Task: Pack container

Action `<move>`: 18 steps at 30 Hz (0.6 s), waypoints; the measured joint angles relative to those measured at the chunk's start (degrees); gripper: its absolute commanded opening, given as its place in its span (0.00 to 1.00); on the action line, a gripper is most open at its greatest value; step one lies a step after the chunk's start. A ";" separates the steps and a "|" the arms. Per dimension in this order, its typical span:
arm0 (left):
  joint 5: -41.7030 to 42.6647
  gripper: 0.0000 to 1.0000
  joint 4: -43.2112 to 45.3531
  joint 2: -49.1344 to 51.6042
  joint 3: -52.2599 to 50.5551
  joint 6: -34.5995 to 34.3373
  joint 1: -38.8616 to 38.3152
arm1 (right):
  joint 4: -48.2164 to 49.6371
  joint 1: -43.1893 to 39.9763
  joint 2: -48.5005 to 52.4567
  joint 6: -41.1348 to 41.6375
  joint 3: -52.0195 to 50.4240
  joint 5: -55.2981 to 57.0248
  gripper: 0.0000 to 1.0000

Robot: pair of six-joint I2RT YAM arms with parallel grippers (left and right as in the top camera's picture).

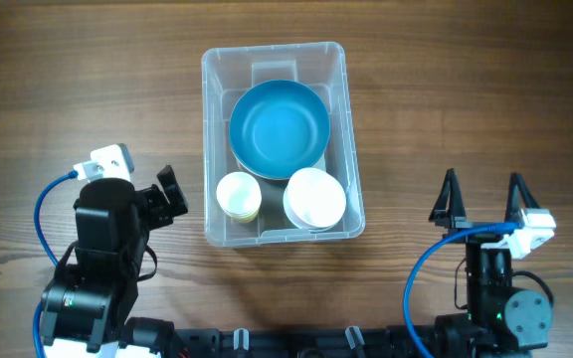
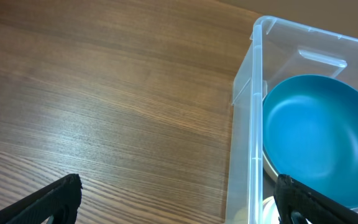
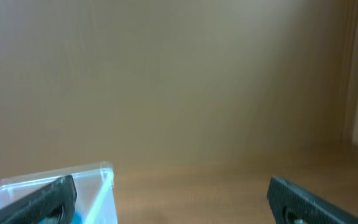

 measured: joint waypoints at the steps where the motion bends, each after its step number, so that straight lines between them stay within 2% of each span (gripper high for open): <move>1: 0.00 1.00 0.04 0.00 0.00 0.00 0.00 | 2.75 0.00 -0.31 -0.26 -1.33 -0.04 1.00; 4: -0.02 1.00 -0.02 0.00 0.00 0.00 0.00 | 12.35 -0.15 -1.14 -3.30 -7.58 -1.11 1.00; 6: -0.02 1.00 0.02 0.00 0.00 0.00 0.00 | 13.22 -0.48 -1.18 -4.37 -10.49 -1.53 1.00; 10: -0.02 1.00 -0.02 0.00 0.00 0.00 0.00 | 1.53 -0.90 -1.38 -3.32 -12.31 -1.62 1.00; 18: -0.02 1.00 0.00 0.00 0.00 0.00 0.00 | 0.22 -0.90 -1.38 -2.27 -12.31 -2.21 1.00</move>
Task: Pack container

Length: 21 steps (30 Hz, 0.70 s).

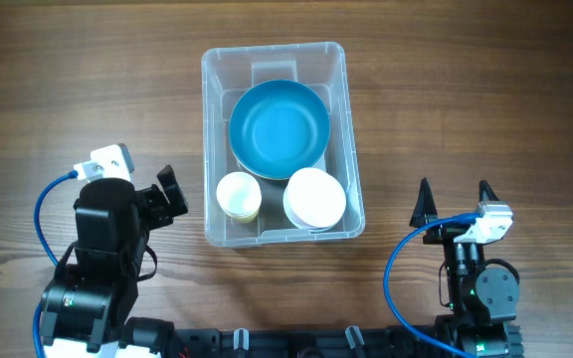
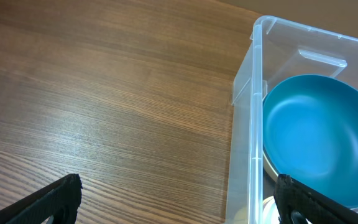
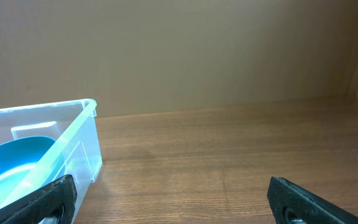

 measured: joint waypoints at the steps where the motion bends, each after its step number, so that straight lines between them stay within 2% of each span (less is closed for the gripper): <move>1: 0.02 1.00 0.00 0.00 0.00 0.00 0.00 | 0.00 -0.02 0.00 0.02 0.00 0.00 1.00; 10: 0.02 1.00 0.00 -0.02 0.00 0.00 0.00 | 0.00 0.00 0.00 0.44 0.00 0.00 1.00; 12: 0.02 1.00 -2.73 -1.29 -0.04 0.00 0.00 | -0.02 -0.02 0.00 0.44 0.00 0.00 1.00; 14: 0.61 1.00 -5.31 -6.29 -1.49 0.02 0.55 | 0.02 -0.02 0.02 0.42 0.00 -0.02 1.00; 16: 2.45 1.00 -5.35 -16.09 -6.97 0.00 3.43 | -0.11 -0.02 0.02 0.44 0.00 -0.15 1.00; 19: 5.95 1.00 1.29 -27.26 -17.92 1.01 7.32 | -0.11 -0.02 0.04 0.46 0.00 -0.20 1.00; 21: 8.96 1.00 10.97 -33.18 -25.24 3.32 9.16 | -0.13 -0.02 0.04 0.59 0.00 -0.22 1.00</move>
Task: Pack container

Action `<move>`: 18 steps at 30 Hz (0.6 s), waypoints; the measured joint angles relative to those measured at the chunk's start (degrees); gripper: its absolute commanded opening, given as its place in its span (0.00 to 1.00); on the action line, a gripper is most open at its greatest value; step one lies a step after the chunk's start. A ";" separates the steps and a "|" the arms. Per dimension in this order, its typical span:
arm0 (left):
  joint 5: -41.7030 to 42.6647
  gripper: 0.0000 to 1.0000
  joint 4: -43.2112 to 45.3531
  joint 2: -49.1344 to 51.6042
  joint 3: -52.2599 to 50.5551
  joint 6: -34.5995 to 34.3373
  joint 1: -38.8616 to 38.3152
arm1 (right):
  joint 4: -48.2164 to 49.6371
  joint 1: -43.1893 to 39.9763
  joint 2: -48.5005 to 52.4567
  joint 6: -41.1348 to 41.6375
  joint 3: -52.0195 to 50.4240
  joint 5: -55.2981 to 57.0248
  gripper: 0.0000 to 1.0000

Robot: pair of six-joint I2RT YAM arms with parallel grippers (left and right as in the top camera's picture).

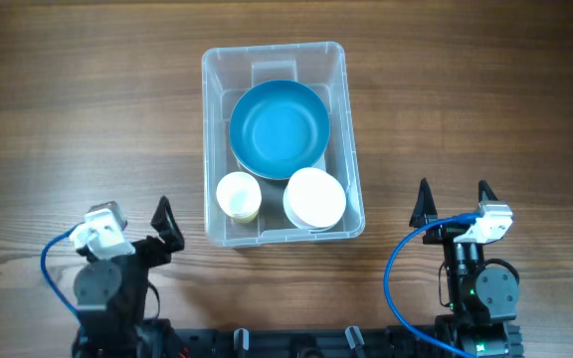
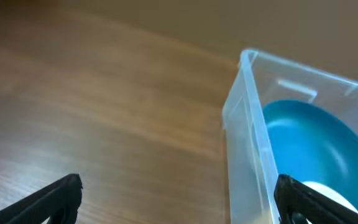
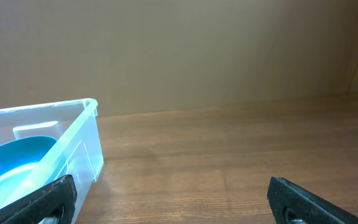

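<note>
A clear plastic container stands at the table's middle. Inside lie a blue bowl, a white cup and a white bowl. My left gripper is near the front edge, left of the container, open and empty; its wrist view shows the container wall and the blue bowl ahead to the right. At the front right, my right gripper is also open and empty, with the container off to its left.
Bare wooden tabletop surrounds the container on all sides. A plain wall rises behind the table in the right wrist view. Blue cables loop beside both arm bases at the front edge.
My left arm has drawn back toward the front edge and now sits lower; its camera looks at the container from a flatter angle. The right arm and the container's contents are unchanged.
At first both grippers stood open beside the packed container, the right one facing mostly the wall. Then the right arm had shifted left and back, with the container in its view. Now the left arm has also pulled back.
</note>
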 measured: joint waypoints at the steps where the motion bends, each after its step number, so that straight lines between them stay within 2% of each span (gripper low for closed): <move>1: 0.66 1.00 3.43 -1.79 -2.38 0.57 0.50 | 0.00 0.00 0.00 0.02 0.00 0.00 1.00; 7: 2.36 1.00 32.85 -6.64 -17.27 3.23 1.97 | 0.02 0.00 -0.02 0.02 0.00 0.00 1.00; 12: 3.91 1.00 27.58 -7.06 -19.34 4.52 2.29 | -0.02 0.00 -0.02 0.02 0.00 0.00 1.00; 18: 6.03 1.00 27.23 -7.08 -19.43 4.72 -0.28 | -0.02 0.02 -0.02 0.02 0.00 0.00 1.00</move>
